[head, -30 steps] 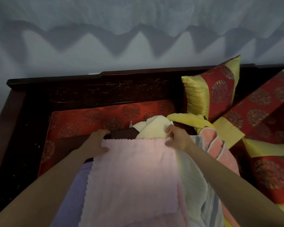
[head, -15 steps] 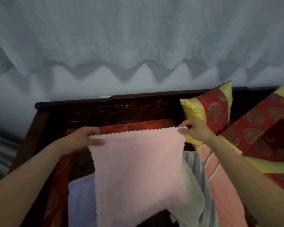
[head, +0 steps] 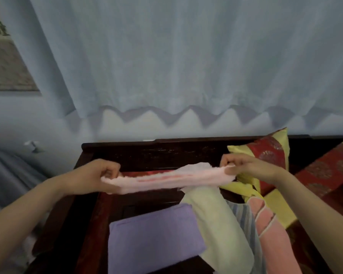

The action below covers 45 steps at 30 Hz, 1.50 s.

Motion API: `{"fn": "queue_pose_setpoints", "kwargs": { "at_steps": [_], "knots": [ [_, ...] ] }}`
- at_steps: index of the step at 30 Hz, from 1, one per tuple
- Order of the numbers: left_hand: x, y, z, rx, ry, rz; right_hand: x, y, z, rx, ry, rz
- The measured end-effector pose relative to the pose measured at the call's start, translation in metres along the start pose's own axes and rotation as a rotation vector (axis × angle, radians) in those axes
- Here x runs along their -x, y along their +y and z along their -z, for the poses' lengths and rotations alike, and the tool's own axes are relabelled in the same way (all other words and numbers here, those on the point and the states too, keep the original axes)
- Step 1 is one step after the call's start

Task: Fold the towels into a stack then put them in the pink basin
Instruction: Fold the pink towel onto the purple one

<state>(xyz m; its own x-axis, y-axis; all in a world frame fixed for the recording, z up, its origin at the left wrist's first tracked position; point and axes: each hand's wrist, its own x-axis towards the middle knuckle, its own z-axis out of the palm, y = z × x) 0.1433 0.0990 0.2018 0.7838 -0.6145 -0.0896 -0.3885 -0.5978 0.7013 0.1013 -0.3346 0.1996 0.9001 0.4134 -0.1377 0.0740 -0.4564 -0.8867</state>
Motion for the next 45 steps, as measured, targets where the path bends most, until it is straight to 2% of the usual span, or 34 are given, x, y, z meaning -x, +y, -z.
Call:
{"fn": "queue_pose_setpoints", "kwargs": {
  "at_steps": [1,4,7,10,12,13,18,22,24,26,30,33,36,39,41,45],
  "knots": [
    [0.012,-0.007,-0.012,0.006,-0.060,0.031,0.005,0.008,-0.010,0.028,-0.102,-0.055],
    [0.045,-0.031,-0.056,-0.010,-0.155,0.099,0.017,0.046,-0.046,0.064,-0.264,-0.157],
    [0.072,-0.057,-0.110,0.034,-0.316,0.132,0.031,0.090,-0.084,0.079,-0.393,-0.315],
    [0.086,-0.084,-0.151,0.063,-0.368,0.219,0.041,0.127,-0.116,0.079,-0.462,-0.398],
    [0.085,-0.101,-0.169,0.147,-0.354,0.275,0.043,0.152,-0.132,0.033,-0.367,-0.389],
    [0.081,-0.106,-0.172,0.182,-0.301,0.307,0.041,0.161,-0.136,0.016,-0.257,-0.373],
    [0.035,-0.129,-0.179,0.498,0.189,0.541,0.000,0.177,-0.145,-0.035,0.350,-0.326],
    [-0.005,-0.157,-0.187,0.448,0.423,0.599,-0.052,0.181,-0.150,0.097,0.559,-0.301],
    [-0.019,-0.171,-0.194,0.424,0.482,0.642,-0.072,0.187,-0.152,0.150,0.589,-0.329],
    [-0.031,-0.184,-0.201,0.348,0.467,0.677,-0.090,0.197,-0.154,0.181,0.546,-0.417],
    [-0.047,-0.203,-0.209,0.246,0.225,0.772,-0.103,0.214,-0.155,0.211,0.234,-0.729],
    [-0.051,-0.222,-0.202,0.306,0.048,0.906,-0.107,0.218,-0.154,0.183,0.209,-0.793],
    [-0.055,-0.224,-0.196,0.316,-0.011,0.836,-0.105,0.215,-0.158,0.260,0.247,-0.759],
    [-0.055,-0.200,-0.189,0.304,0.036,0.619,-0.099,0.203,-0.163,0.273,0.368,-0.634],
    [-0.044,-0.178,-0.179,0.428,0.034,0.520,-0.089,0.193,-0.163,0.216,0.410,-0.539],
    [-0.002,-0.152,-0.152,0.836,-0.025,0.547,-0.065,0.163,-0.153,0.079,0.342,-0.382]
  ]
}}
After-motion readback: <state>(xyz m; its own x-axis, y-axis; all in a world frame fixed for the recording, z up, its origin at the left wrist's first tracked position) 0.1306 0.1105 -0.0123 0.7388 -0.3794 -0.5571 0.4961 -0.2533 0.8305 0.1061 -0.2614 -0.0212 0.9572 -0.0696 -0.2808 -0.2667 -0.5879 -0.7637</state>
